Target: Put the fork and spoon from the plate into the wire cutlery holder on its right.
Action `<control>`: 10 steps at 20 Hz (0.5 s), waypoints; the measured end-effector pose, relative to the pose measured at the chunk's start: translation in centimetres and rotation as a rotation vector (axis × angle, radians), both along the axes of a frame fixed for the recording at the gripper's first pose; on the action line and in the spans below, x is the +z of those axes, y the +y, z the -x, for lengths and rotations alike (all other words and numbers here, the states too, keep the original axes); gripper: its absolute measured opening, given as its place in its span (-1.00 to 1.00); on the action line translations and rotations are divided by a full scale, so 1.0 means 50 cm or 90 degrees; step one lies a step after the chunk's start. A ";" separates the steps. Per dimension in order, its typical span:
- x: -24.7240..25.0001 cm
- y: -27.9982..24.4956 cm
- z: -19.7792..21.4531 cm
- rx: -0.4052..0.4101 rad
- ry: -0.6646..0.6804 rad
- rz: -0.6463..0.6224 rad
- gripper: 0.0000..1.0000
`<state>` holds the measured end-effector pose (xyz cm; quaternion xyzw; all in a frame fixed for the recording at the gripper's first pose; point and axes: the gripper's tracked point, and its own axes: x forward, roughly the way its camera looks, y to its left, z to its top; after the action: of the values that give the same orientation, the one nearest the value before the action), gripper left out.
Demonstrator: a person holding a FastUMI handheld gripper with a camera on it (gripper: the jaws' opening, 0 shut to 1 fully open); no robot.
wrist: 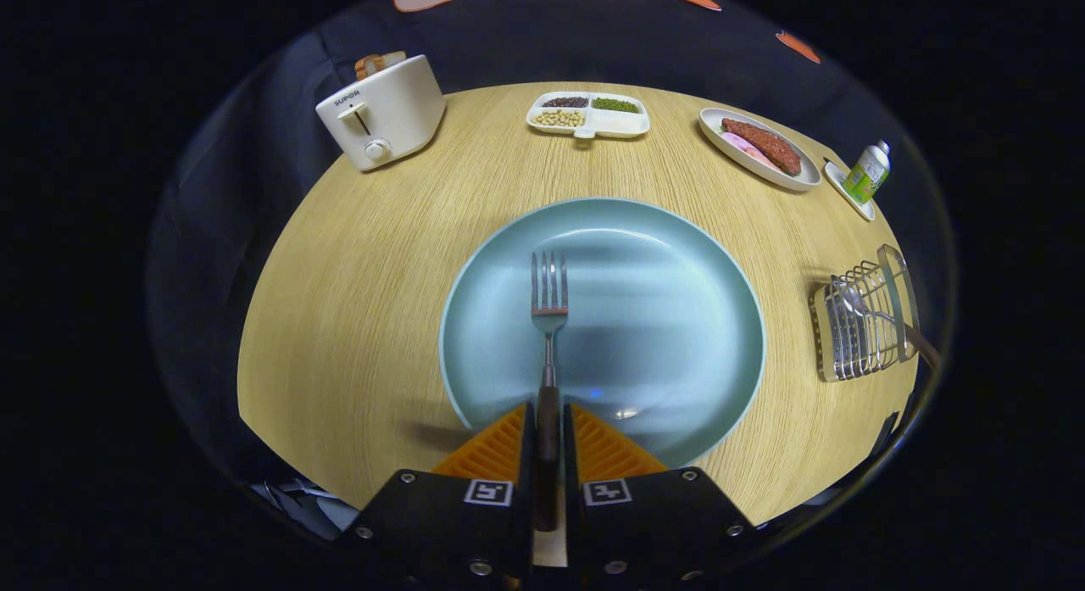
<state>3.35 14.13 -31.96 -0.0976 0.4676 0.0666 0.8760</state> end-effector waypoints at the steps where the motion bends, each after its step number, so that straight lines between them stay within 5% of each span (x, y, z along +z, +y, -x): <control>1: 0.000 -0.001 -0.001 0.001 0.000 0.000 -0.79; 10: 0.076 -0.044 0.014 0.048 0.022 -0.026 -0.89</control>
<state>2.66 11.95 -28.14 -0.0959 0.4776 0.1106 0.8663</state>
